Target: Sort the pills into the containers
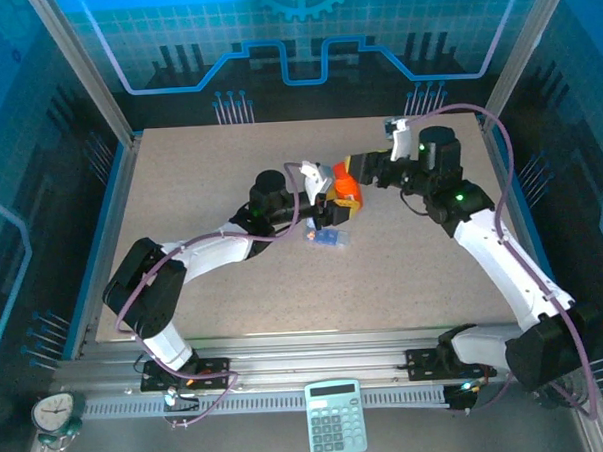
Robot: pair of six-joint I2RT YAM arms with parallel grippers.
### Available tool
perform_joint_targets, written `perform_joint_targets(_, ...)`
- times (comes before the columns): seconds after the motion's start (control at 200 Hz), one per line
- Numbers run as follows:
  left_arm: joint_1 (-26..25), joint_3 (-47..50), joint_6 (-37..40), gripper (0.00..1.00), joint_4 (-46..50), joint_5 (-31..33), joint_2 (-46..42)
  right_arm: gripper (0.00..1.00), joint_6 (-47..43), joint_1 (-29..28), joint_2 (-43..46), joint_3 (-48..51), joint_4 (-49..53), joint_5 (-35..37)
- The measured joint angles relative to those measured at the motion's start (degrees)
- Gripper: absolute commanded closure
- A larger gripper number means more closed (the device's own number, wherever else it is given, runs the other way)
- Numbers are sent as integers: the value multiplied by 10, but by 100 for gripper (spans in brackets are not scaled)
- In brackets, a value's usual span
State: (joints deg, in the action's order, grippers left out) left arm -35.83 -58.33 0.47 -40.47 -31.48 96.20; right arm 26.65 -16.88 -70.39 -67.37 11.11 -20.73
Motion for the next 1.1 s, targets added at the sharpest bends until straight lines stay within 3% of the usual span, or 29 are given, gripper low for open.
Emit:
perform_joint_targets(0.335,28,-28,-1,100,23,-64,-2,14,-33,84,19,-23,38,-123)
perform_joint_targets(0.64,43,-102,-3,100,140,-168,-2,10,-153,91,-35,-87,122,-261)
perform_joint_targets(1.101,43,-131,2,100,236,-222,4,17,-251,41,-103,-187,245,-278)
